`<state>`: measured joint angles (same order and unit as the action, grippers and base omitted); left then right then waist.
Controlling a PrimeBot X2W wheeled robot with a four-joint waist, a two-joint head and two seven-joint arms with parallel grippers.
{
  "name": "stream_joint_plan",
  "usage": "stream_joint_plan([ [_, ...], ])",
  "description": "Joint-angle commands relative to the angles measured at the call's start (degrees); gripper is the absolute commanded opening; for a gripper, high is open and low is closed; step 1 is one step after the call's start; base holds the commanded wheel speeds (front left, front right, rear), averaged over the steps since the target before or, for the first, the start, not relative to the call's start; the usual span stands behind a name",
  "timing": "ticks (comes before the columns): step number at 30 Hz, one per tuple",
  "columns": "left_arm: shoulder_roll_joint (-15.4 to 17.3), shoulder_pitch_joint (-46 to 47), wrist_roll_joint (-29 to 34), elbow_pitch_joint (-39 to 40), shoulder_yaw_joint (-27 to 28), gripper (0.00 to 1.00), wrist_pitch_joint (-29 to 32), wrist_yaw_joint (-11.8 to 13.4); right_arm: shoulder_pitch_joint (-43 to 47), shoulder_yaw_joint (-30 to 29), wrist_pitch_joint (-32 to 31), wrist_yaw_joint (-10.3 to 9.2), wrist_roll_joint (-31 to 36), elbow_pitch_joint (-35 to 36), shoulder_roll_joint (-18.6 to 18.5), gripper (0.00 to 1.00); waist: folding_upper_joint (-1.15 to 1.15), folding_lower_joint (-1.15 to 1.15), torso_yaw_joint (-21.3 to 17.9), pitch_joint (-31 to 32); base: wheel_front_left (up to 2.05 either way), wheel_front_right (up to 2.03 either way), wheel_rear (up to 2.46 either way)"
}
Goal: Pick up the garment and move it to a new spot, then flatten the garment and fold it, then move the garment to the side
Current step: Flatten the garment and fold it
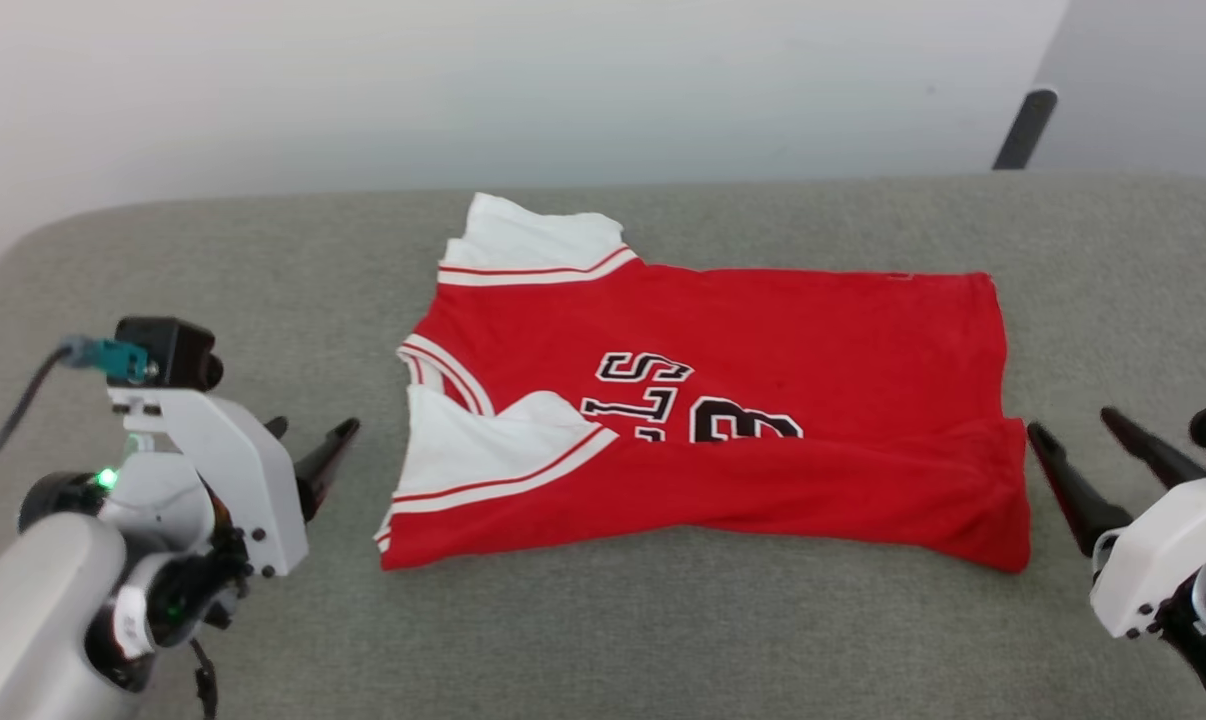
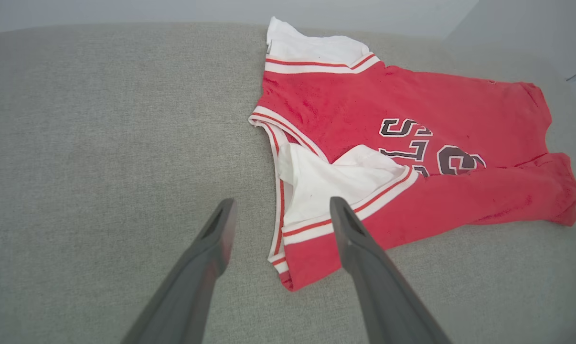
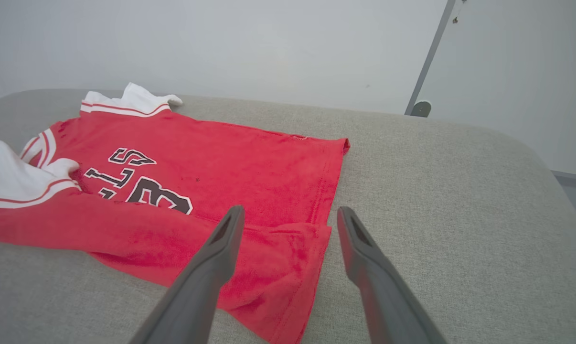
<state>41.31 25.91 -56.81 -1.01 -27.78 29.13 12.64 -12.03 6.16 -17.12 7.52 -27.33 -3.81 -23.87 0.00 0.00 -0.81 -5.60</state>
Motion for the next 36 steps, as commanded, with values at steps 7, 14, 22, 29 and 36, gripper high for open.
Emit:
stream_joint_plan([
  [7,1.66,2.96,-2.74,-1.7,-1.42,1.0,10.14,2.62,1.73,-3.35,-1.96,-0.06,1.26,3.42,2.49,1.0,0.0,0.0,-3.72,-3.56,0.0,0.0,0.0],
  [14,1.66,4.33,-4.27,-4.52,-3.7,1.0,17.43,4.31,1.75,-4.39,-2.64,-0.06,1.22,4.61,3.94,1.0,0.0,0.0,-6.07,-6.34,0.0,0.0,0.0],
  [22,0.78,5.04,-5.08,-9.04,-4.41,1.0,19.27,4.15,0.74,-4.84,-2.43,-0.06,1.24,4.46,4.78,1.0,0.0,0.0,-7.61,-8.55,0.0,0.0,0.0],
  [29,-0.54,5.73,-4.53,-15.58,-6.51,1.0,20.7,3.0,-0.07,-4.8,-2.88,-0.06,0.68,4.25,5.13,1.0,0.0,0.0,-7.64,-9.32,0.0,0.0,0.0],
  [36,-2.95,6.07,-5.72,-20.12,-7.92,0.0,22.27,0.71,0.26,-3.58,-6.4,-0.06,-0.3,4.27,4.38,1.0,0.0,0.0,-7.0,-9.12,0.0,0.0,0.0],
])
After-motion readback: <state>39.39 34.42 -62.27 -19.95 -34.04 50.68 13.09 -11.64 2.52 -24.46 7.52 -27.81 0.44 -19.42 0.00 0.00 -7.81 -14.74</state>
